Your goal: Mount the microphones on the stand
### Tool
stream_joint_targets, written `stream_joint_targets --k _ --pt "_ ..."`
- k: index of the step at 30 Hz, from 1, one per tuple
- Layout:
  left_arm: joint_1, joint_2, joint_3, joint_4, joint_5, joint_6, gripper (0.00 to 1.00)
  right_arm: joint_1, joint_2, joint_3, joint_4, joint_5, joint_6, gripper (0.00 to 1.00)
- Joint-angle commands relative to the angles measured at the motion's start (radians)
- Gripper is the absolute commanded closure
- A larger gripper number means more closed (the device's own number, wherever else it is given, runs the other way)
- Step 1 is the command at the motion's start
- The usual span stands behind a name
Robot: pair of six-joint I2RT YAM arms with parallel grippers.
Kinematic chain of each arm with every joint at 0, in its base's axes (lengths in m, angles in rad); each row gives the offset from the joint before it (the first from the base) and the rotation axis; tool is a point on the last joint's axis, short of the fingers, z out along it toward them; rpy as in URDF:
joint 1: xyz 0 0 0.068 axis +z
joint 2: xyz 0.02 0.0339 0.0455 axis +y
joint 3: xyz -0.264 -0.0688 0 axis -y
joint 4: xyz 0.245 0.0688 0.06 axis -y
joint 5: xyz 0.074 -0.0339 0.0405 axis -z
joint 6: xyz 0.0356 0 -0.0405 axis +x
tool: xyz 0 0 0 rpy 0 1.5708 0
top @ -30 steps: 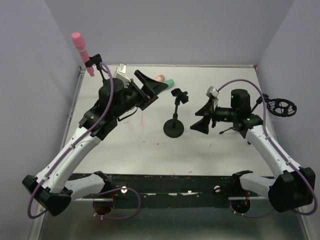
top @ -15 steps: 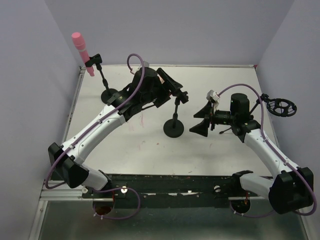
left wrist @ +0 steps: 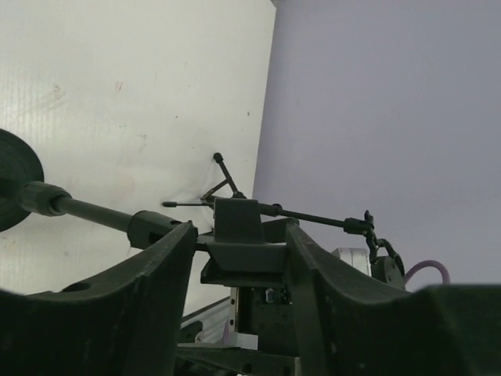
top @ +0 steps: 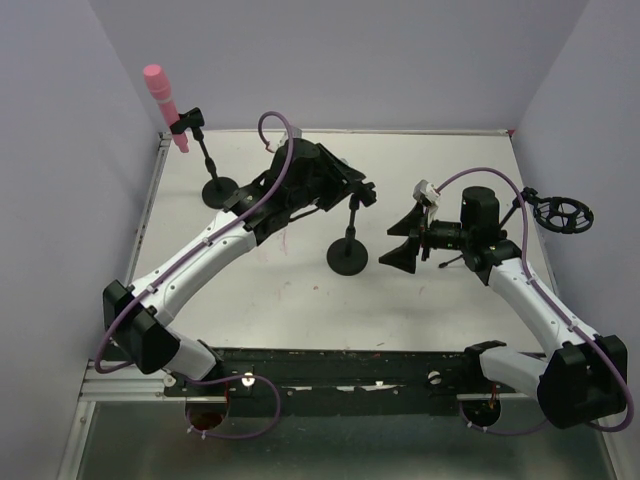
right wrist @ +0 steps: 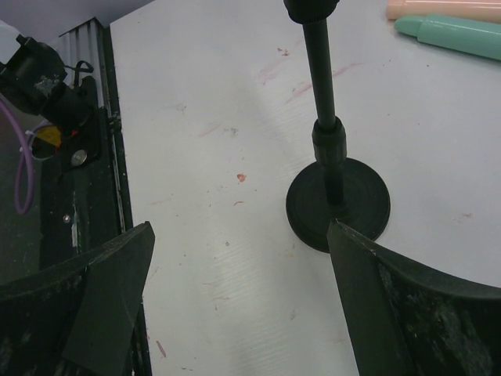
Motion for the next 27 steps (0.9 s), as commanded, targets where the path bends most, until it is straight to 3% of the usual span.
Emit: stream_joint_targets --k 1,4,10,19,27 --pt "-0.006 -0.036 -0.054 0.058 -0.009 -0.001 0.49 -0.006 -0.012 0.000 0.011 -0.029 -0.016 0.00" --pt "-0.003 -0.054 -0.103 0.113 0.000 -0.008 0.72 -0.004 -0.008 -0.003 0.009 -0.031 -0.017 0.00" --pt "0.012 -0.096 -0.228 0.248 0.030 -0.042 0.89 -0.004 -0.007 -0.006 0.006 -0.028 -0.029 0.00" --pt "0.074 -0.095 -0.416 0.548 0.159 -0.139 0.99 -0.004 0.001 -0.010 0.006 -0.024 -0.037 0.00" --pt "0.120 -0.021 -0.525 0.834 0.267 -0.244 1.00 -0.004 0.008 -0.015 0.000 -0.023 -0.045 0.00"
